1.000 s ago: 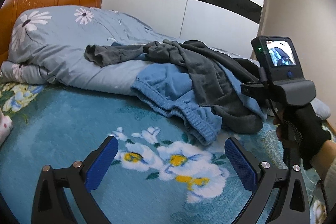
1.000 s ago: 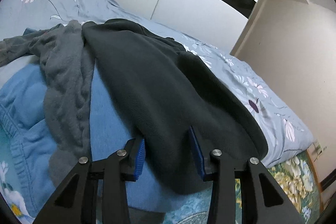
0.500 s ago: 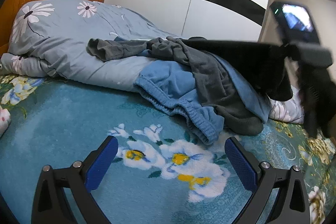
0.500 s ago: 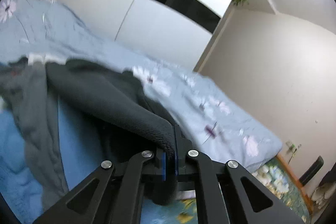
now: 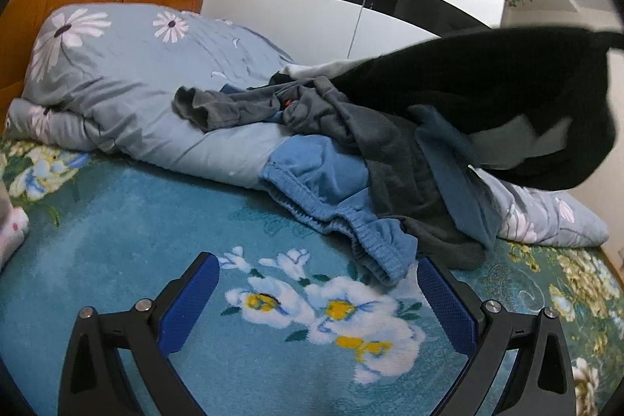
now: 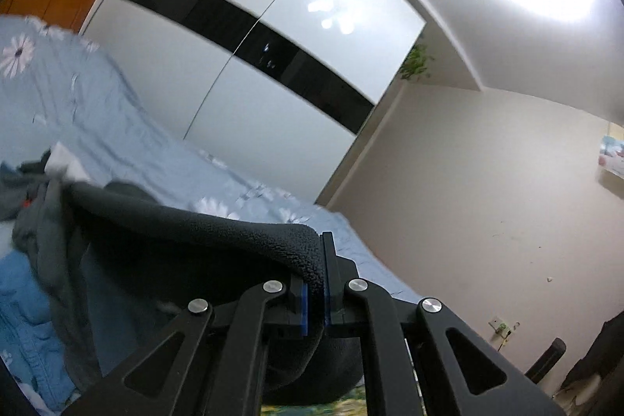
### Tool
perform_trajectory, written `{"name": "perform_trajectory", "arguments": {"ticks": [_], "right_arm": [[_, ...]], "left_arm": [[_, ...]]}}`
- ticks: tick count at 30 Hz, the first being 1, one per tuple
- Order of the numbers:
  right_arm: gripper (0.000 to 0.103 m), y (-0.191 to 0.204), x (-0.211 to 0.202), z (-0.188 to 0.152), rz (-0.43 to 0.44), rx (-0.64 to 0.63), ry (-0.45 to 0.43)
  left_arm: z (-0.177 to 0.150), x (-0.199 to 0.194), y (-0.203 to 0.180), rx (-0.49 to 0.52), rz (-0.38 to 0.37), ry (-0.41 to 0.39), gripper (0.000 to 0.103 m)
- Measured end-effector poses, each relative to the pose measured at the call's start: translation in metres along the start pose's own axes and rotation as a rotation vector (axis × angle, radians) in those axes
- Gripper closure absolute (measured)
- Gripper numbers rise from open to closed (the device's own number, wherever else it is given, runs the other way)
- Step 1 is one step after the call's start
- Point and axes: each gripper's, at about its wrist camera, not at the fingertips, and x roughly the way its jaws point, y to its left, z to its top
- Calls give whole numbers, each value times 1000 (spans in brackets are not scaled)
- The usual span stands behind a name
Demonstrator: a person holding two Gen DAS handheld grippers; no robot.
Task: Fold clothes
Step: 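Lift the black jacket with the right gripper and pull it onto the open bed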
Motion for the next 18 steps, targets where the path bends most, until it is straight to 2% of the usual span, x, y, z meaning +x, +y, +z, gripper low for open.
{"name": "perform_trajectory", "arguments": {"ticks": [5, 8, 10, 12, 15, 18], "right_arm": [[99, -63, -60, 4, -15, -11, -84], [99, -96, -99, -10, 28, 0, -86], [99, -107, -126, -26, 38, -42, -88], [98, -120, -149, -50, 73, -50, -59], [98, -111, -169, -81, 166, -50, 9], [98, -99, -187, -113, 259, -52, 76]], "left_arm": [[5, -9, -11, 44, -6, -28, 0], [8, -16, -12, 50, -10, -44, 0], [10, -20, -12, 46, -26, -44, 0], [11, -24, -11, 41, -38, -40, 0], [13, -33, -10, 46, -42, -32, 0], [5, -43, -7, 19, -90, 7, 0]]}}
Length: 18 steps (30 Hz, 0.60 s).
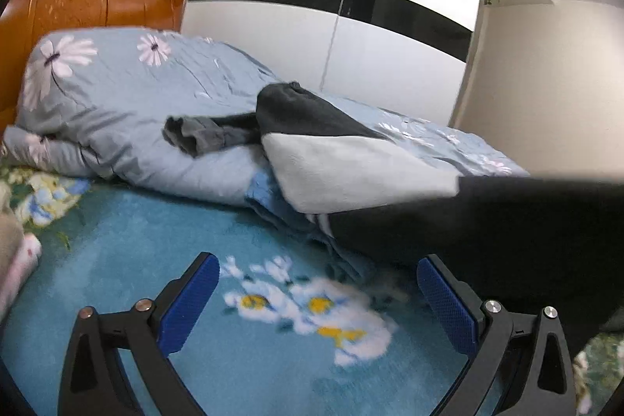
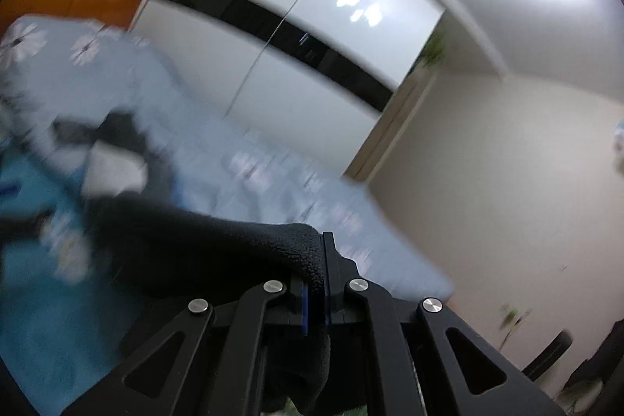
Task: Fold clothes
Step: 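Lift the black jacket with the right gripper and pull it onto the open bed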
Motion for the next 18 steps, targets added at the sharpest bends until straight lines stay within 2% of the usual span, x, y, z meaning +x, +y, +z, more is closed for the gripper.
{"name": "perform_trajectory", "arguments": {"ticks": [5, 8, 12, 14, 16, 18], "right_arm": [[98, 30, -20, -53, 158, 4, 108], [98, 48, -32, -84, 253, 7, 172], [98, 72, -48, -126, 380, 11, 258], [98, 97, -41, -137, 455, 6, 317], [97, 121, -35, -148, 497, -4, 361], [97, 139, -30, -156, 501, -32, 391]], "left_arm": [[-24, -13, -4, -48, -106, 117, 0], [-37, -26, -15, -21, -112, 161, 0], [-43, -56, -23, -14, -135, 178, 0], [-44, -73, -26, -15, -136, 186, 0], [-46, -89, -29, -14, -134, 194, 0], [-48, -100, -32, -4, -127, 207, 0]]}}
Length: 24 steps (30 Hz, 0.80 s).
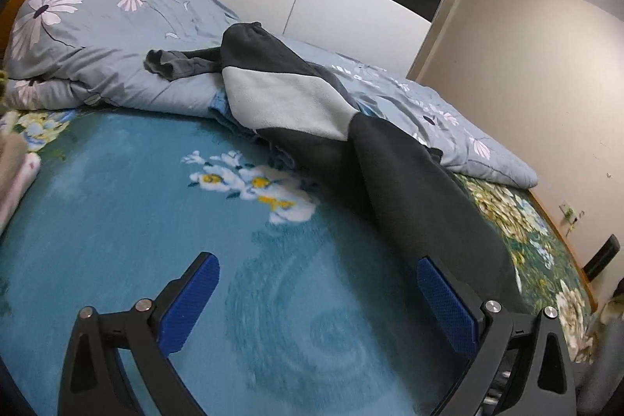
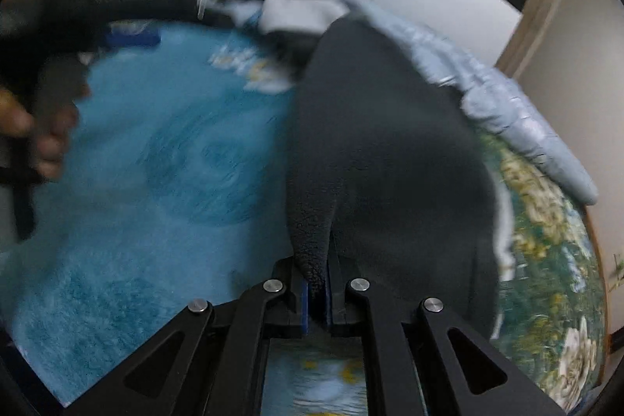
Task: Fold clothes
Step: 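Lift the black jacket with the right gripper and pull it onto the open bed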
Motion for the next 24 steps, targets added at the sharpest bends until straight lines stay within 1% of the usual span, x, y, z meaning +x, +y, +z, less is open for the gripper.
{"name": "perform_trajectory", "arguments": {"ticks": [1, 3, 4, 6, 7, 8, 10, 12, 13, 14, 15, 17, 19, 20, 23, 24], "right_arm": [[97, 4, 7, -2, -2, -2, 11], [97, 3, 18, -6, 0, 43, 28], [97, -2, 17, -6, 3, 72, 25], [96, -13, 4, -5, 24, 114, -9], [94, -19, -3, -4, 36, 134, -28], [88, -24, -10, -4, 47, 153, -47], [82, -35, -24, -2, 70, 193, -85], [71, -46, -43, -2, 146, 211, -130], [68, -51, -51, -3, 187, 218, -158], [61, -62, -62, -5, 224, 228, -198], [56, -69, -69, -9, 232, 236, -228], [55, -96, -77, -18, 173, 278, -284], [55, -141, -76, -31, 87, 400, -321], [55, -161, -77, -38, 65, 465, -326], [55, -218, -71, -74, 59, 700, -324], [55, -231, -67, -86, 54, 751, -315]], "left_arm": [[-2, -3, -3, 11, 6, 9, 0], [-4, -9, -10, 42, 26, 20, 0], [-5, -12, -13, 59, 37, 23, 0], [-7, -17, -20, 94, 60, 29, 0], [-8, -20, -24, 111, 71, 32, 0], [-8, -22, -27, 123, 77, 31, 0], [-7, -21, -34, 118, 55, 31, 0], [-5, -18, -40, 113, 31, 39, 0], [-4, -15, -47, 123, 24, 44, 0], [-1, -11, -58, 141, 17, 45, 0], [1, -8, -69, 160, 11, 46, 0], [7, 0, -91, 198, -2, 48, 0], [12, 8, -113, 235, -15, 50, 0], [15, 12, -125, 258, -22, 52, 0], [19, 40, -180, 375, -39, 72, 0], [20, 51, -199, 415, -40, 82, 0]]}}
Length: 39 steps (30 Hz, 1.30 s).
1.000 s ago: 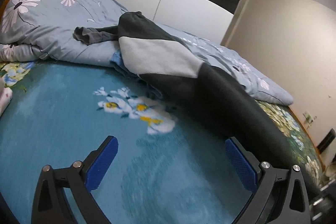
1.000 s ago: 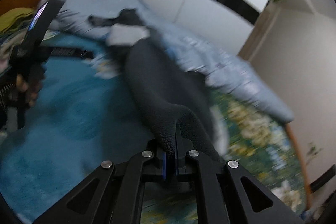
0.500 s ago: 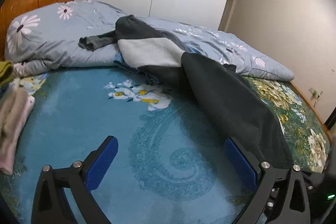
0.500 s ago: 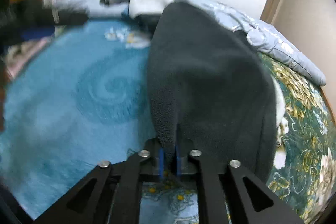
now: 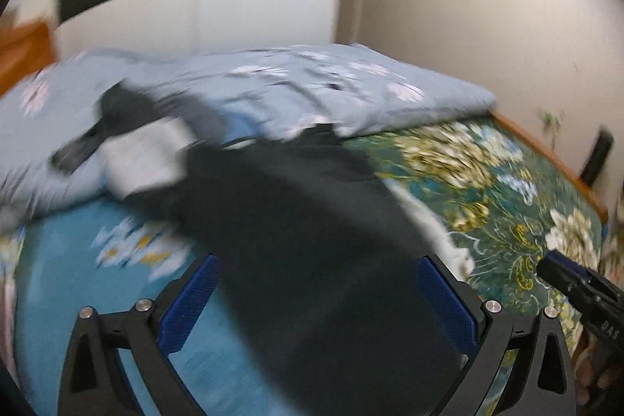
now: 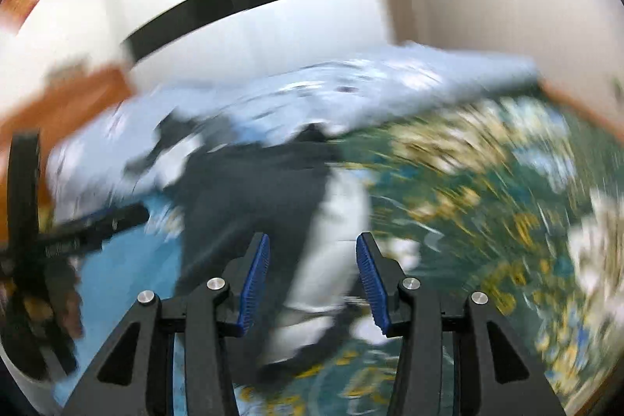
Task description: Fold clothes
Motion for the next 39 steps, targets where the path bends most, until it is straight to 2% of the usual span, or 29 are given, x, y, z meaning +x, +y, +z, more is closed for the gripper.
{"name": "perform_trajectory", "arguments": {"ticks": [4, 7, 10, 15, 17, 18, 19, 20, 21, 25, 31, 35, 39], "right_arm": [[55, -47, 0, -9, -52, 32, 27], [55, -70, 6, -11, -57, 53, 46], [55, -88, 10, -13, -62, 67, 50], [55, -114, 27, -19, -58, 91, 68], [55, -119, 33, -21, -54, 109, 80], [55, -120, 35, -22, -52, 112, 84], [55, -121, 34, -23, -53, 115, 86], [55, -121, 33, -23, -53, 119, 87], [55, -121, 32, -24, -54, 122, 87], [55, -121, 27, -25, -56, 135, 91], [55, -99, 3, -21, -53, 94, 70], [55, -80, -10, -20, -43, 65, 61], [55, -57, -15, -27, -20, 31, 77]], "left_arm": [[33, 56, -64, 148, 24, 63, 0], [44, 103, -89, 241, 118, 139, 3], [48, 143, -96, 283, 201, 222, 17], [52, 188, -90, 286, 281, 314, 29], [53, 197, -87, 261, 259, 341, 47], [54, 201, -86, 250, 248, 350, 52], [55, 199, -85, 243, 236, 349, 69], [56, 196, -84, 238, 230, 342, 77], [57, 192, -82, 229, 226, 332, 86], [61, 151, -57, 145, 179, 242, 90], [47, 10, 12, 13, 129, -34, 90], [2, -82, 74, -78, 192, -168, 90], [-70, -145, 141, -206, 271, -197, 90]]}}
